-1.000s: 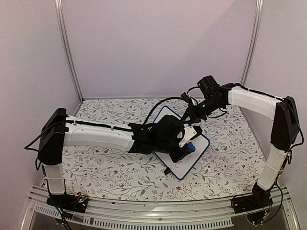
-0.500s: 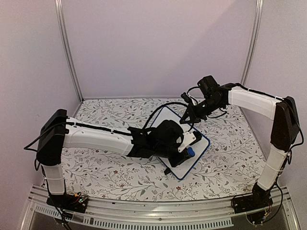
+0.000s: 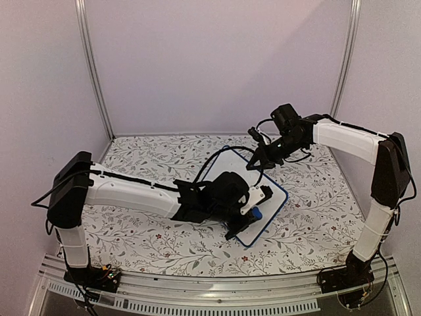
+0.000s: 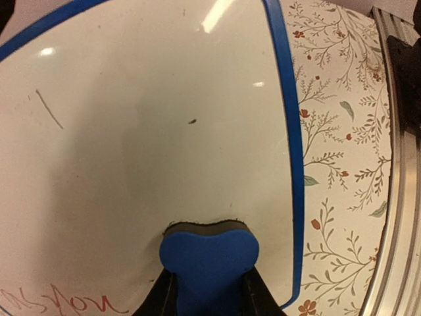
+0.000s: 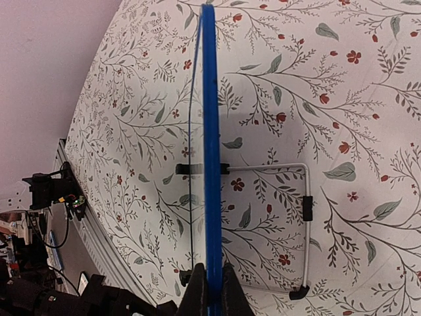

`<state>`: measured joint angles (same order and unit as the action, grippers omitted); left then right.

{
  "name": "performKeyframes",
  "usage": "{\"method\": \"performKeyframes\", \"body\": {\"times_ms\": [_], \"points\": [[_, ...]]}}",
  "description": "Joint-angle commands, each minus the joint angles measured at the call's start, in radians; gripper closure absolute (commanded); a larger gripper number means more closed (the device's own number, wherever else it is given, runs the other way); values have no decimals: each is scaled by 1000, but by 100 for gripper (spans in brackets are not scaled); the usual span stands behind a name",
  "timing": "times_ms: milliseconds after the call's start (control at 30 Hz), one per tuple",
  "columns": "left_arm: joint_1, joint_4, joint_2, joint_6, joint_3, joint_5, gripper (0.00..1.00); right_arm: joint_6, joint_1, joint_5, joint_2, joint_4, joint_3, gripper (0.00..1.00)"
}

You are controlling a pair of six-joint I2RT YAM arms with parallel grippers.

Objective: Erase the whiteboard
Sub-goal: Erase the whiteboard from the whiteboard stand.

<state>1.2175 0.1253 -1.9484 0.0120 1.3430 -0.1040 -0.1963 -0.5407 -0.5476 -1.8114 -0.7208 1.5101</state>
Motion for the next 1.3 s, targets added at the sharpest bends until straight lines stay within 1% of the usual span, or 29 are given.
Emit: {"method": "performKeyframes", "body": {"times_ms": [0,267,467,567,667,800,967,1167,1267], "points": [[-10,137,-50,19,-71,-54,100,4,-39,52,-28,-101,-21,100],[-34,136,-26,37,-113,-38,100,5,-39,53,-27,-104,-18,100],[-71,120,25,54,-150,-31,100,4,-39,54,-26,-105,-18,100],[-96,79,81,58,-167,-37,100,4,-40,52,-26,-104,-18,100],[-130,16,143,67,-173,-14,100,4,-39,51,-28,-103,-18,100],[-195,-10,186,75,-144,9,100,4,-40,49,-26,-104,-18,100],[-321,-15,179,96,-123,42,100,5,-41,48,-22,-104,-19,100],[-452,-39,185,129,-136,95,100,6,-41,48,-21,-104,-19,100],[-488,-57,198,133,-149,142,100,7,-41,46,-22,-104,-20,100]]}}
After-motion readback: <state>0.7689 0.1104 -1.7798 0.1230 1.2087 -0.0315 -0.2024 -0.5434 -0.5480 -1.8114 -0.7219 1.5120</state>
